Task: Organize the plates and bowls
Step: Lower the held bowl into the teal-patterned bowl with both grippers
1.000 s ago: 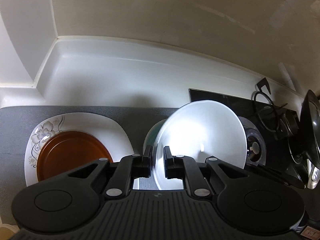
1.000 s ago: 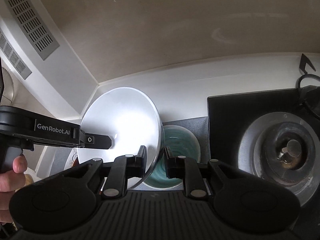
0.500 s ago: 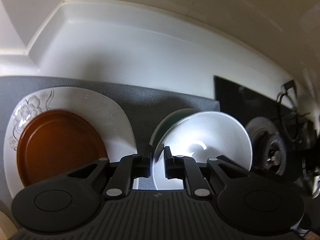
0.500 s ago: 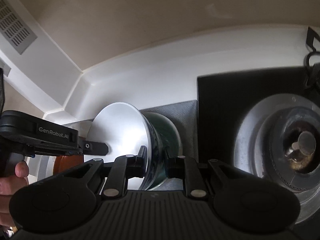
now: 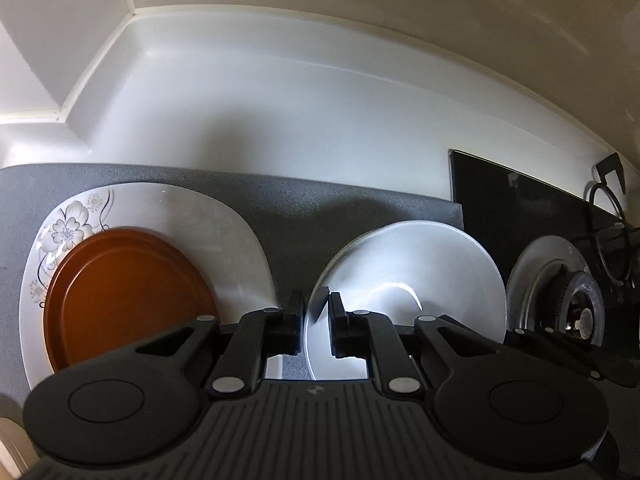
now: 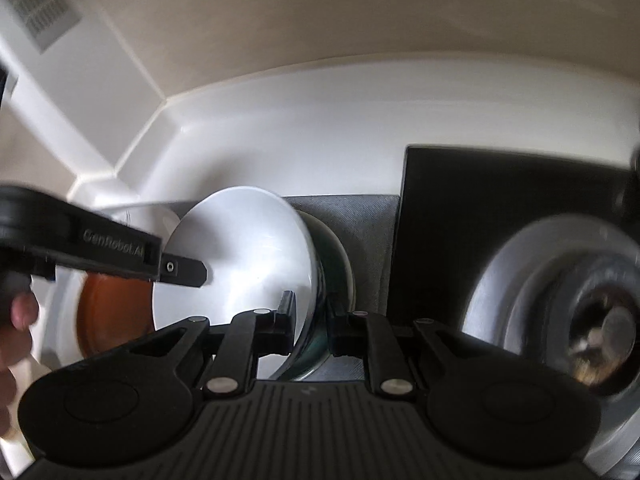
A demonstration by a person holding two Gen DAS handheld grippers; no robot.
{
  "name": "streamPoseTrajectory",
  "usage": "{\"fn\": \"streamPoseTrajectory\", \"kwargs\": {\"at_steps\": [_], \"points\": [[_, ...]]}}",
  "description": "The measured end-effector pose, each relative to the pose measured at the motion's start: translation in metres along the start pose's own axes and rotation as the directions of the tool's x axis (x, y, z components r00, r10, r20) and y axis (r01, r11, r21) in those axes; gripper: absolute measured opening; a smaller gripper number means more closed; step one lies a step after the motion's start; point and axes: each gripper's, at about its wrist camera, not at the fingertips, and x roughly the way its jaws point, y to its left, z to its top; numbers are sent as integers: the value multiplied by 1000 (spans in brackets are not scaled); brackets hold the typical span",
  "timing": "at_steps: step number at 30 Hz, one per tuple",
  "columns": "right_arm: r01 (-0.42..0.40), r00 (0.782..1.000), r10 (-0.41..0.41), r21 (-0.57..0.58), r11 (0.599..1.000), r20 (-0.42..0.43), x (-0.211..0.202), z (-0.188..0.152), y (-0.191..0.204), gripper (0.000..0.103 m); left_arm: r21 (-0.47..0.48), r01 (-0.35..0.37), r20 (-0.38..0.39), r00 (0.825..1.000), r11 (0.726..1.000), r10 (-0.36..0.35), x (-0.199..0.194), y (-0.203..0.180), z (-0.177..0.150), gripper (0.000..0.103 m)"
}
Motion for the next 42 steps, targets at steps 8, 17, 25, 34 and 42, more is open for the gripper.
{"fn": "streamPoseTrajectory", "kwargs": {"at_steps": [8, 17, 25, 34, 42], "points": [[-28, 999, 26, -45, 999, -32, 3, 8, -4, 18, 30, 18, -26, 999, 999, -18, 6, 3, -8, 12], [-139, 982, 142, 37, 990, -126, -4, 21, -22, 32, 6, 66, -30, 997, 998, -66, 10, 9, -14, 15], [-206, 966, 226, 152, 967, -128, -15, 16, -31, 53, -15, 89, -37, 995, 996, -90, 11, 12, -22, 14], [-131, 981, 146, 123, 984, -131, -25, 14, -25, 69, -37, 98, -41, 994, 995, -100, 14, 14, -26, 14], [-179, 975, 205, 239, 954, -87, -15, -3, -39, 67, -42, 99, -63, 993, 994, -102, 18, 17, -23, 15]]}}
